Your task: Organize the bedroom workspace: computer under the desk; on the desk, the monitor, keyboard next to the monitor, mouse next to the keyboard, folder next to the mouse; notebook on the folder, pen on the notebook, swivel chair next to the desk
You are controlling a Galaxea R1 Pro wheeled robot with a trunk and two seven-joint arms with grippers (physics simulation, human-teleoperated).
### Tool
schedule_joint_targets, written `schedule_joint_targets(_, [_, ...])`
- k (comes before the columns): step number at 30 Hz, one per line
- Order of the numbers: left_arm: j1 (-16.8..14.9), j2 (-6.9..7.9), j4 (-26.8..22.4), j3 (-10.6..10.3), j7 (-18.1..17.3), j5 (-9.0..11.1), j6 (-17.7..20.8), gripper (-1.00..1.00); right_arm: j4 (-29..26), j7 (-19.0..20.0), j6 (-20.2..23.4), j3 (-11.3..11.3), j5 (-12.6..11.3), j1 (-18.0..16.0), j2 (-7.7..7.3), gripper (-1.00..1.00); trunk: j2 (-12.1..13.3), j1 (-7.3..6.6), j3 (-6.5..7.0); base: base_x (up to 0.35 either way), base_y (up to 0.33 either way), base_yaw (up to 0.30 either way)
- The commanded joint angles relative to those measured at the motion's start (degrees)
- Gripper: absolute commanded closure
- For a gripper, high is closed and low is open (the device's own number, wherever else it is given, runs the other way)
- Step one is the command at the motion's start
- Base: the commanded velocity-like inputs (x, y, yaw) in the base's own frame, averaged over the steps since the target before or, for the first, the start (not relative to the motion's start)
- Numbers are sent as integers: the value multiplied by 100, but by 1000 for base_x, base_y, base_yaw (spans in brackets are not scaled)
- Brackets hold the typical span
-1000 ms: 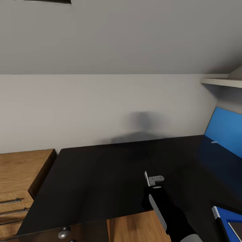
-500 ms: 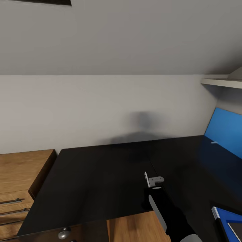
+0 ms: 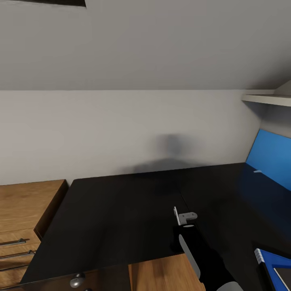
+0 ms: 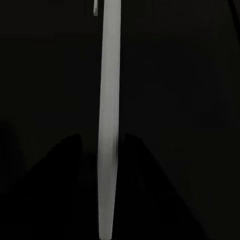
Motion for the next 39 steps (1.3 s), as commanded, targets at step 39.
schedule_joint_targets(39, [-4, -25, 13, -13, -45, 51, -1, -100, 77, -51, 214, -20, -34, -3, -3, 100, -3, 0, -7, 0, 0, 0])
